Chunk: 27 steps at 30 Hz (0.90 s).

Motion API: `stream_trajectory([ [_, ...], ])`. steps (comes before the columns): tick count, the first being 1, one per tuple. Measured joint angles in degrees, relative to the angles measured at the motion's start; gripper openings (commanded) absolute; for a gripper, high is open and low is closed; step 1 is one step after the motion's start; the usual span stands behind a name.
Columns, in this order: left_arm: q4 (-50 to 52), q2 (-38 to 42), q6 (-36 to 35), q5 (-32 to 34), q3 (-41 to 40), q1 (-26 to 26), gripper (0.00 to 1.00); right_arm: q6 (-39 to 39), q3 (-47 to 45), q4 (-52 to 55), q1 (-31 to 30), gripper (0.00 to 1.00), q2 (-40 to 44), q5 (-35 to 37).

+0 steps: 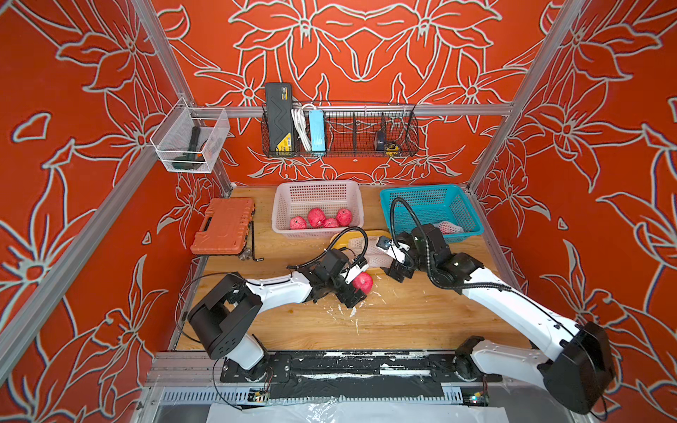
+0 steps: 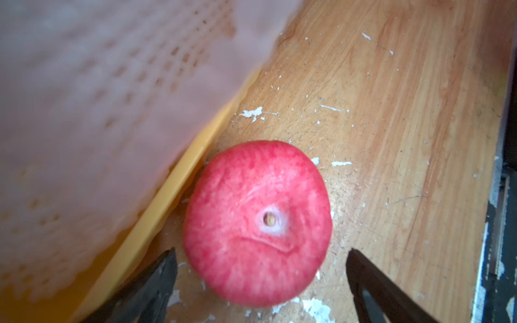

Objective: Remove foam nets from apples
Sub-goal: Pick up the apple from the center of the board.

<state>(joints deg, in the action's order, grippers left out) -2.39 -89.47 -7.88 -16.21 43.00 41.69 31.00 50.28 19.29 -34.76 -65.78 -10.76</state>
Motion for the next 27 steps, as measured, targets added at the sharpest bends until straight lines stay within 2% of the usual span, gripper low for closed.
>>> stream_trajectory([
  [9,-1.44,-3.85,-1.31,-1.53,3.61,0.04,0.94,-0.15,-0.52,0.02,0.00,0.99,1.33,1.07],
  [13,-1.64,-5.25,-1.70,-1.84,4.55,0.04,0.88,-0.26,-1.01,-0.02,0.00,0.99,1.33,1.53],
  [17,-1.01,-6.86,-2.12,-1.77,5.99,0.04,0.77,-0.35,-1.84,-0.09,0.00,0.99,1.33,1.77],
  [27,0.46,-6.32,-1.73,-1.60,5.86,0.04,0.64,-0.50,-2.71,-0.48,0.00,0.99,2.45,2.23],
])
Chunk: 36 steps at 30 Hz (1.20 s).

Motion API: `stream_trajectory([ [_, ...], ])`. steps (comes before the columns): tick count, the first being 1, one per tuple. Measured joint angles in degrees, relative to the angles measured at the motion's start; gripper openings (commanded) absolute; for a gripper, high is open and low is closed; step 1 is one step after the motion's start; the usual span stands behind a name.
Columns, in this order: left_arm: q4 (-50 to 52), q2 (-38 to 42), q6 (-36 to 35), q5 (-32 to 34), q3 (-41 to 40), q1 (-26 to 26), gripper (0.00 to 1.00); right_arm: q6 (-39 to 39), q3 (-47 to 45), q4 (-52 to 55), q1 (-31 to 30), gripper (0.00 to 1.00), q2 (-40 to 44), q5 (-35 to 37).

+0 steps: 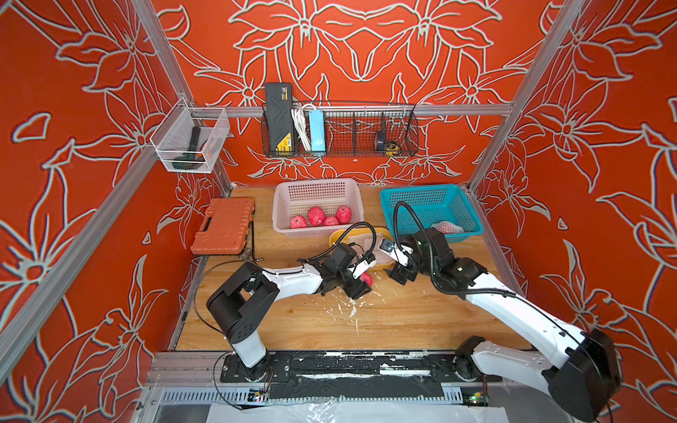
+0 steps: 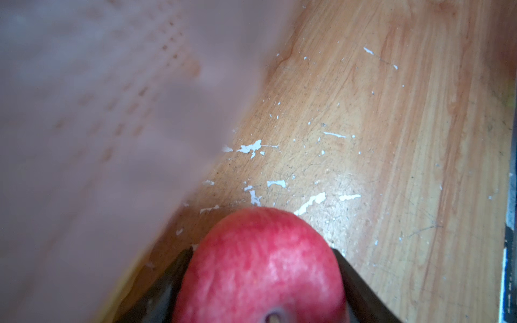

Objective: Remove foam nets from apples
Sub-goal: Pick up the apple from the center of the board, then place the apple in the basket.

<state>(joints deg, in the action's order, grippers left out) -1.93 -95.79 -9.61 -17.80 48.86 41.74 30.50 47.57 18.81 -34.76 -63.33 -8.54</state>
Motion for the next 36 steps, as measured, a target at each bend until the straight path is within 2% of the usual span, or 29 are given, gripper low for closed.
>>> stream_trajectory([
  [6,2.60,4.57,0.92,0.11,-2.51,0.02,0.59,-0.44,-0.42,-0.37,0.00,0.99,1.88,1.33],
  [16,10.14,19.04,3.30,1.70,-7.21,0.31,0.59,-2.84,-0.42,-1.16,0.39,0.99,3.32,3.85],
  [23,18.67,28.55,3.45,3.10,-4.61,-0.50,0.57,-4.31,-0.42,-1.25,1.57,0.99,3.85,4.68],
  [26,21.49,28.17,3.28,3.02,1.09,-4.46,0.56,-4.87,-0.39,-1.27,2.10,0.99,3.82,4.92],
  [29,22.34,25.18,3.13,2.58,8.81,-11.43,0.56,-5.55,-0.39,-1.27,2.29,0.99,3.80,5.09],
  [31,22.23,21.09,3.04,2.54,15.21,-16.20,0.56,-5.81,-0.37,-1.29,2.40,0.99,3.76,5.16],
  [36,20.17,7.39,3.82,2.80,30.10,-24.46,0.56,-6.27,-0.22,-1.49,3.34,0.99,3.37,5.33],
])
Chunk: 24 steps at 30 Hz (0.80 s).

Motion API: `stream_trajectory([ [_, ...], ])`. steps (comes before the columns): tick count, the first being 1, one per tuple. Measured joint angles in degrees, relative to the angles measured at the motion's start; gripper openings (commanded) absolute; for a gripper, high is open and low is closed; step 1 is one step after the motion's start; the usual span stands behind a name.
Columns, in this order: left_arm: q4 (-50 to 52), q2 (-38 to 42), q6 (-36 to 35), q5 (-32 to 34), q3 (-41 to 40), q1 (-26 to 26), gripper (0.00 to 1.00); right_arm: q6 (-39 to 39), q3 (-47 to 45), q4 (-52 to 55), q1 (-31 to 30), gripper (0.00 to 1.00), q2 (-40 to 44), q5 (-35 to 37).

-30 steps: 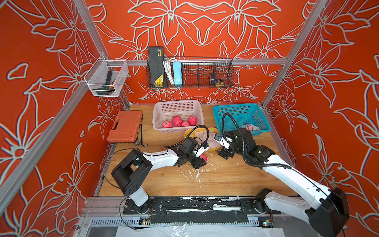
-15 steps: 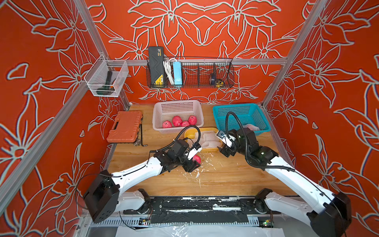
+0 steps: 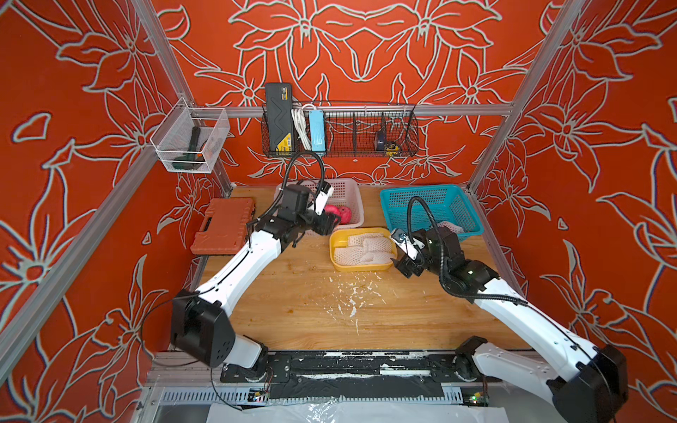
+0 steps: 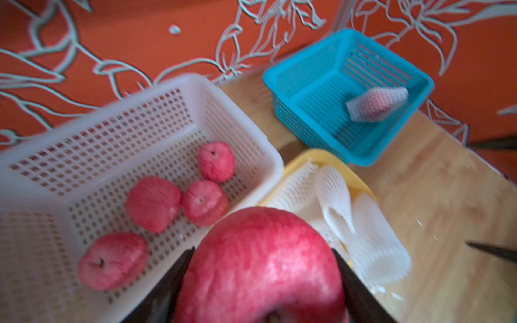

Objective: Remove foam nets from apples
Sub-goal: Place the apple in the basket.

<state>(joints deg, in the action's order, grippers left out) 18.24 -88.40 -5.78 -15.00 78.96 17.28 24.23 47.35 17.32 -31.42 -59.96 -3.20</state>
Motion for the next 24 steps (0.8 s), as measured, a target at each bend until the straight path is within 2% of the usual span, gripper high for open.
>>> stream_trajectory([
  [7,-1.20,-19.52,0.94,6.67,15.67,-6.45,0.56,-0.83,0.76,-0.15,2.08,0.99,-2.08,0.20],
  [10,-1.68,-25.14,1.09,8.85,18.56,-8.39,0.56,-1.16,0.92,-0.13,3.45,0.98,-3.10,0.15],
  [18,-1.99,-34.77,2.16,11.28,24.81,-13.14,0.56,-4.24,4.39,-0.44,7.98,0.99,-7.28,0.15],
  [24,-2.05,-38.01,2.08,11.93,26.82,-14.34,0.58,-7.39,6.27,-0.81,10.23,0.99,-10.67,0.44],
])
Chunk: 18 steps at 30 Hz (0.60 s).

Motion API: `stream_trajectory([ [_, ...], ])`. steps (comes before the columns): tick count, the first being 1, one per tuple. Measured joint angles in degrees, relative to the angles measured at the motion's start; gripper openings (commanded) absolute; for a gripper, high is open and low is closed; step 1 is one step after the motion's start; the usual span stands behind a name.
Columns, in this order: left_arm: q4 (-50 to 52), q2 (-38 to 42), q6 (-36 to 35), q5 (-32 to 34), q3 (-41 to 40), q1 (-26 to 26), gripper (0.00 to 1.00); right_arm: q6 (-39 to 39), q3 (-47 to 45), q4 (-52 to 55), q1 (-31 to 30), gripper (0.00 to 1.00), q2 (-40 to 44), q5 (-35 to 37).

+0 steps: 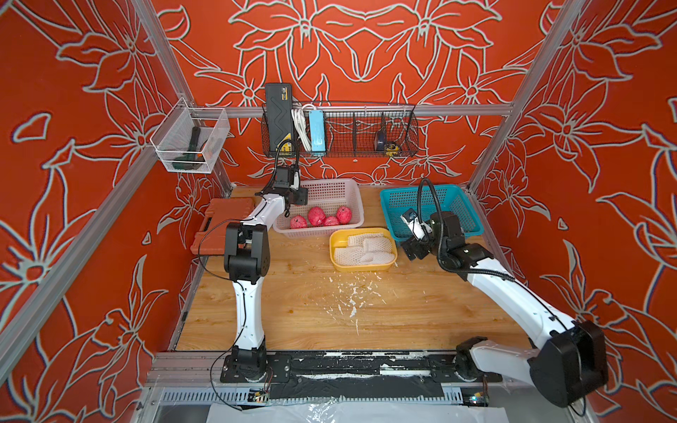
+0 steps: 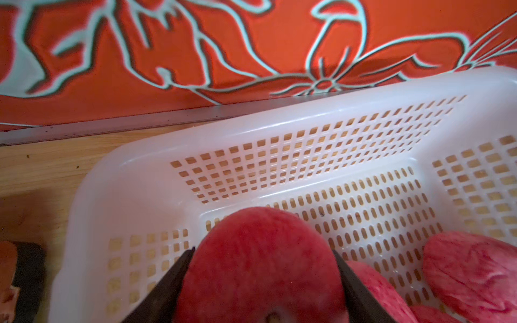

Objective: Remove foam nets from apples
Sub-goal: Place the apple in the basket.

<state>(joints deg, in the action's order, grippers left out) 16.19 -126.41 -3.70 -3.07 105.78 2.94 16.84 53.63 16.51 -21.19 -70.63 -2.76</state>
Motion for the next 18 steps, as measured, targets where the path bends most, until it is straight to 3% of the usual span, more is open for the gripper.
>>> stream_trajectory([
  [12,0.83,-6.03,0.39,-0.39,0.42,-0.20,0.70,-8.35,14.67,7.98,6.95,0.98,-11.10,6.93],
  [18,1.20,-6.03,1.64,-0.42,0.57,-0.33,0.88,-12.85,20.72,15.17,12.81,0.99,-17.49,9.09],
])
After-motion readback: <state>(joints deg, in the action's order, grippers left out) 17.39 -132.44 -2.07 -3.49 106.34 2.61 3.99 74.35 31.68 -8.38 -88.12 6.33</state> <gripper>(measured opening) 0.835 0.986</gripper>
